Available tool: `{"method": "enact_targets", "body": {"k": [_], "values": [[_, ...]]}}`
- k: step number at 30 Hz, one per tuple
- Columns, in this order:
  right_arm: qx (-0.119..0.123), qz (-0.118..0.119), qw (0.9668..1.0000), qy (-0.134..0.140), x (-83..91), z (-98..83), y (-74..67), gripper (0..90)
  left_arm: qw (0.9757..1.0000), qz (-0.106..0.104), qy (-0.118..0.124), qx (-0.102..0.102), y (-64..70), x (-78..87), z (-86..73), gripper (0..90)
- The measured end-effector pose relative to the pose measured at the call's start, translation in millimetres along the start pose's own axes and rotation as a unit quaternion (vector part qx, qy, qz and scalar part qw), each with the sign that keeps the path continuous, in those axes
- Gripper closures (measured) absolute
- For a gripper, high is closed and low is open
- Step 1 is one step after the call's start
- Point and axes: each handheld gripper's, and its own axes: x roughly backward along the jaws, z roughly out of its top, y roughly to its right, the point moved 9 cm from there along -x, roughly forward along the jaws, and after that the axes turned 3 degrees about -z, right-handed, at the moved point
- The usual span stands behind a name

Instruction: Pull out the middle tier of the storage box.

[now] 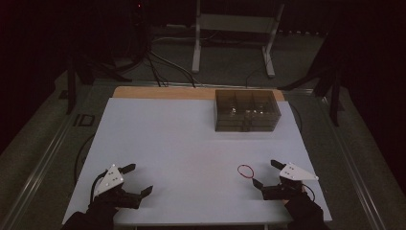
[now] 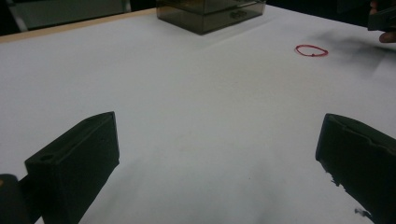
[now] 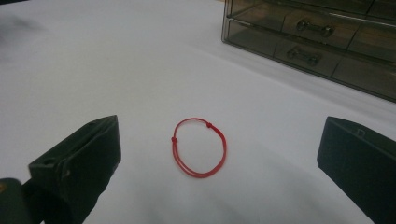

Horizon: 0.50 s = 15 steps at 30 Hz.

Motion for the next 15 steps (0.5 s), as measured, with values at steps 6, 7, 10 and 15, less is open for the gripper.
{"method": "enact_targets", "body": {"k": [6, 7, 10, 15], "values": [[-0.002, 0.001, 1.0000, -0.002, 0.8, -0.4, -1.4, 0.0, 0.9999, -0.003, 0.010, -0.003, 0.9, 1.8, 2.8, 1.1], [0.000, 0.002, 1.0000, -0.001, 0.9, -0.3, -1.9, 0.0, 0.9999, -0.004, 0.013, -0.001, 1.1, 2.0, 3.1, 1.1], [0.002, 0.004, 1.0000, 0.000, 0.4, -0.2, -2.8, 0.0, 0.9999, -0.003, 0.014, -0.005, 0.6, 2.6, 3.8, 1.1], [0.006, 0.007, 0.9999, -0.004, -0.2, -0.3, -5.2, 0.0, 0.9998, -0.006, 0.017, 0.000, 0.9, 3.7, 3.6, 1.1]]}}
